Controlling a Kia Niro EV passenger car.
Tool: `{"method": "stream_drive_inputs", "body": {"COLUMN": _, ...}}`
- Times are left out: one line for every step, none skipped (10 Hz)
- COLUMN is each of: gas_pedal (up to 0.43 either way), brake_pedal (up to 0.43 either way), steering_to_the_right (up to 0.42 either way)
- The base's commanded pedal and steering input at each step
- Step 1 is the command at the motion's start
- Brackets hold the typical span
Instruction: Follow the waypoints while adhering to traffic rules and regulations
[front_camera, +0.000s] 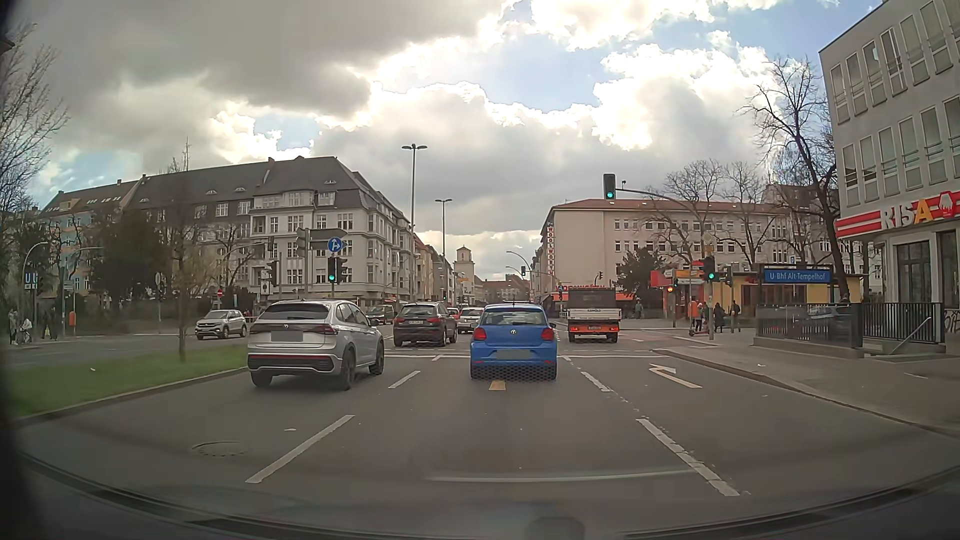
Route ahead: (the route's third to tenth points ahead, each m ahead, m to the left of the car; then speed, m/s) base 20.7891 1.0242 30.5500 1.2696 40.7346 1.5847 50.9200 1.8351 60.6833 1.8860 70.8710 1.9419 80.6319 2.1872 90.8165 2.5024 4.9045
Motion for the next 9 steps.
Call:
{"method": "stream_drive_inputs", "body": {"gas_pedal": 0.110, "brake_pedal": 0.037, "steering_to_the_right": 0.008}}
{"method": "stream_drive_inputs", "body": {"gas_pedal": 0.110, "brake_pedal": 0.030, "steering_to_the_right": 0.008}}
{"method": "stream_drive_inputs", "body": {"gas_pedal": 0.110, "brake_pedal": 0.037, "steering_to_the_right": 0.008}}
{"method": "stream_drive_inputs", "body": {"gas_pedal": 0.110, "brake_pedal": 0.037, "steering_to_the_right": 0.006}}
{"method": "stream_drive_inputs", "body": {"gas_pedal": 0.110, "brake_pedal": 0.037, "steering_to_the_right": 0.006}}
{"method": "stream_drive_inputs", "body": {"gas_pedal": 0.110, "brake_pedal": 0.037, "steering_to_the_right": 0.006}}
{"method": "stream_drive_inputs", "body": {"gas_pedal": 0.110, "brake_pedal": 0.037, "steering_to_the_right": 0.006}}
{"method": "stream_drive_inputs", "body": {"gas_pedal": 0.098, "brake_pedal": 0.037, "steering_to_the_right": 0.006}}
{"method": "stream_drive_inputs", "body": {"gas_pedal": 0.098, "brake_pedal": 0.037, "steering_to_the_right": 0.006}}
